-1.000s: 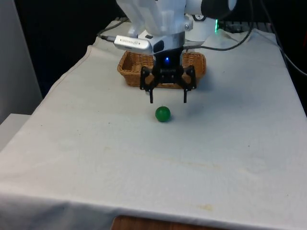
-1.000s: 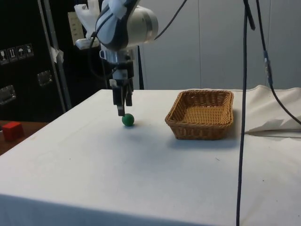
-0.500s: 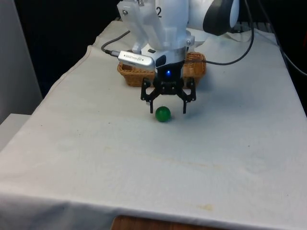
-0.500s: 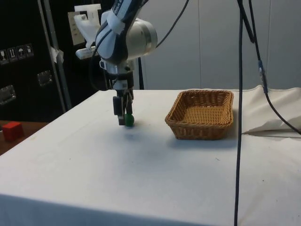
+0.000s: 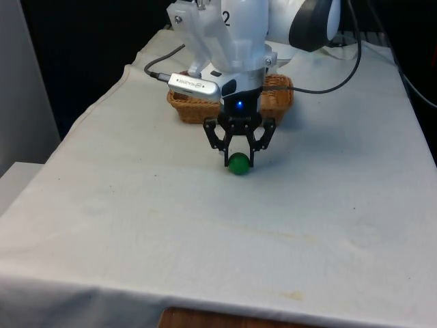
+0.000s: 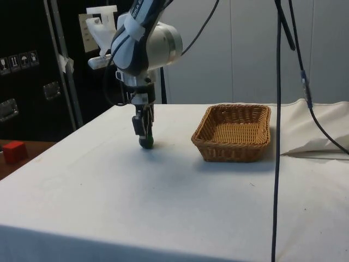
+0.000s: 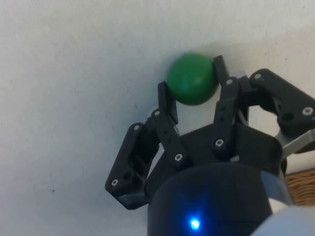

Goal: Pick up the ball and place it into the basket.

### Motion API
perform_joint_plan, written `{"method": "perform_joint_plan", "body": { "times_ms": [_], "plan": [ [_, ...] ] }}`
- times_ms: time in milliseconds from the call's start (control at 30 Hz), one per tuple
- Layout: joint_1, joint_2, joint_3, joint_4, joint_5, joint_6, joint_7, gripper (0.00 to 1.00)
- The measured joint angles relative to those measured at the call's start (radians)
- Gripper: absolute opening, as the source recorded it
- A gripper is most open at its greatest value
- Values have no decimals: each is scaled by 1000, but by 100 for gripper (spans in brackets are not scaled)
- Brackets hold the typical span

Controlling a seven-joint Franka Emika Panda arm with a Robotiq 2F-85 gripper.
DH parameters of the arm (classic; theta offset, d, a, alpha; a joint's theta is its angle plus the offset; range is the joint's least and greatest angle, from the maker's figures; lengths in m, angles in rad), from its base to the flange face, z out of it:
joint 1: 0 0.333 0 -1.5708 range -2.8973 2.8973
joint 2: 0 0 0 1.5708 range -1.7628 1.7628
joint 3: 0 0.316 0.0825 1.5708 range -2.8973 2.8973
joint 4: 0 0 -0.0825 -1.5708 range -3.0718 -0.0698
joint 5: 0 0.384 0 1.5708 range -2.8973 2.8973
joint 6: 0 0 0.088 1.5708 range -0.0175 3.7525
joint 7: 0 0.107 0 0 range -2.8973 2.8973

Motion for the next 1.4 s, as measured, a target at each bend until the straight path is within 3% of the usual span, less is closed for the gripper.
{"method": "perform_joint_plan", "body": {
  "times_ms": [400, 700, 1400],
  "plan": [
    [2, -11, -6, -4, 0, -3, 0, 1],
    [10, -134, -22, -95, -43, -8, 18, 1],
    [11, -320, -59, -200, -126, -41, 63, 1]
  ]
}}
